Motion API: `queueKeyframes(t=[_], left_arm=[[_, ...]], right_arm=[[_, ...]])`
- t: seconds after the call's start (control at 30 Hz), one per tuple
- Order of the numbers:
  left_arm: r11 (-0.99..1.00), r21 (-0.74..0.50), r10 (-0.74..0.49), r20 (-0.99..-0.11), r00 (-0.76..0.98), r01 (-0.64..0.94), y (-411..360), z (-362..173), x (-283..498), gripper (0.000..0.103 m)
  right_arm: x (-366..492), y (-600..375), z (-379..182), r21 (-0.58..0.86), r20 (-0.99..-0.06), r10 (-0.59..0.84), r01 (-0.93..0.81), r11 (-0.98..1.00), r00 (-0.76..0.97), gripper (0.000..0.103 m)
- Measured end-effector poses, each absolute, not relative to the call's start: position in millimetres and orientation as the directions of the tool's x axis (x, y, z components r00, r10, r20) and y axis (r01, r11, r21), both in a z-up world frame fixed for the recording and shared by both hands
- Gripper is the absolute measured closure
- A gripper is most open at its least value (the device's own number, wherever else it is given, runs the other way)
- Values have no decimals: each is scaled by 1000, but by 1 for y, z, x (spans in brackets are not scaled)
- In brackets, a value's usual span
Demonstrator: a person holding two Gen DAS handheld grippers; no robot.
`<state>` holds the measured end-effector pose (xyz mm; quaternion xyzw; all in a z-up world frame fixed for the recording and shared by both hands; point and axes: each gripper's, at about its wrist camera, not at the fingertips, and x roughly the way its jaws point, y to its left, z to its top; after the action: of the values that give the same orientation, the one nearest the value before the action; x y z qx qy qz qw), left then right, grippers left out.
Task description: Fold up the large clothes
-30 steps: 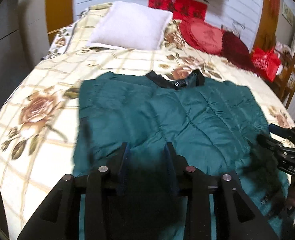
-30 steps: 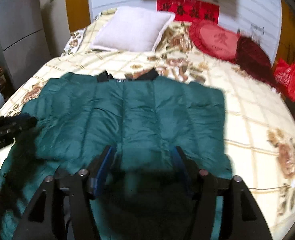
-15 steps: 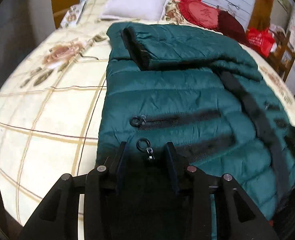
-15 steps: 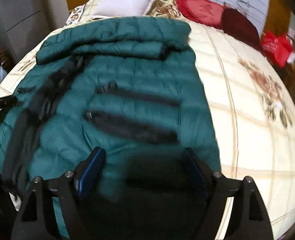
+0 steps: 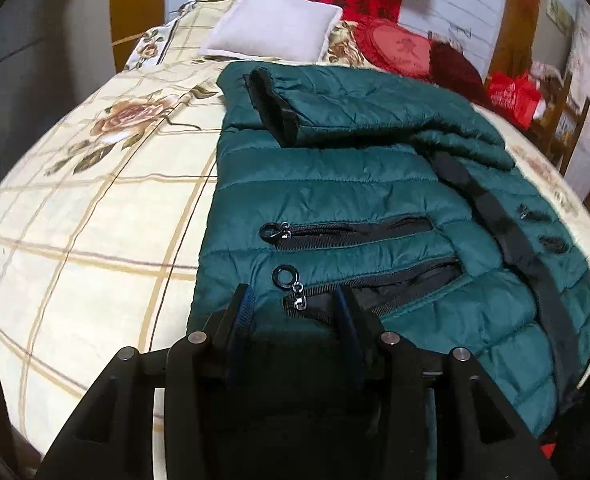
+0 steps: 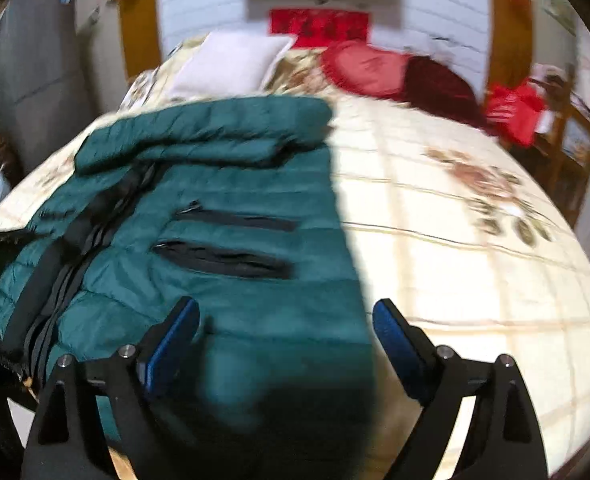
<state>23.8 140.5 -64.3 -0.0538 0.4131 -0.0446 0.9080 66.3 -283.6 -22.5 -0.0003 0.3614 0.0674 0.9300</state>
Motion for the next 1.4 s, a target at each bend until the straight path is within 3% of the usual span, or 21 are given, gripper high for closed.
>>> queueKeyframes(t=[0.23, 0.3, 0.33, 0.6, 0.73, 0.97, 1.1, 1.17, 1.2, 1.4], left_arm=[[988, -142, -67, -731, 679, -56, 166, -51, 0, 73], [988, -133, -45, -745, 665, -82, 173, -54, -3, 67], [985, -148, -53, -757, 651, -92, 177, -58, -4, 62], [954, -294, -203, -765, 611, -52, 196, -73, -14, 59], [943, -331, -285, -763, 580, 28, 187, -75, -23, 51], [890, -429, -446, -746, 494, 156, 168, -72, -36, 46], [810, -574, -557, -689, 464, 120, 186, -75, -26, 46], [780, -624, -564, -667, 487, 50, 204, -80, -21, 58], [768, -639, -572, -662, 484, 32, 207, -82, -20, 59], [828, -544, -547, -731, 409, 134, 178, -74, -39, 58]], right_arm=[[55, -309, -41, 257, -682, 318, -191, 947, 659, 12], [61, -311, -48, 313, -688, 365, -197, 929, 627, 13], [64, -310, -51, 347, -684, 396, -203, 915, 613, 14], [76, -318, -58, 558, -588, 555, -202, 805, 589, 14], [75, -308, -58, 508, -610, 531, -225, 832, 588, 14], [72, -298, -56, 418, -637, 472, -242, 876, 609, 14], [71, -294, -57, 390, -641, 457, -251, 886, 617, 13], [70, -292, -57, 375, -644, 448, -255, 891, 619, 13], [70, -292, -57, 373, -645, 447, -256, 892, 619, 13], [70, -293, -57, 384, -641, 455, -256, 887, 618, 13]])
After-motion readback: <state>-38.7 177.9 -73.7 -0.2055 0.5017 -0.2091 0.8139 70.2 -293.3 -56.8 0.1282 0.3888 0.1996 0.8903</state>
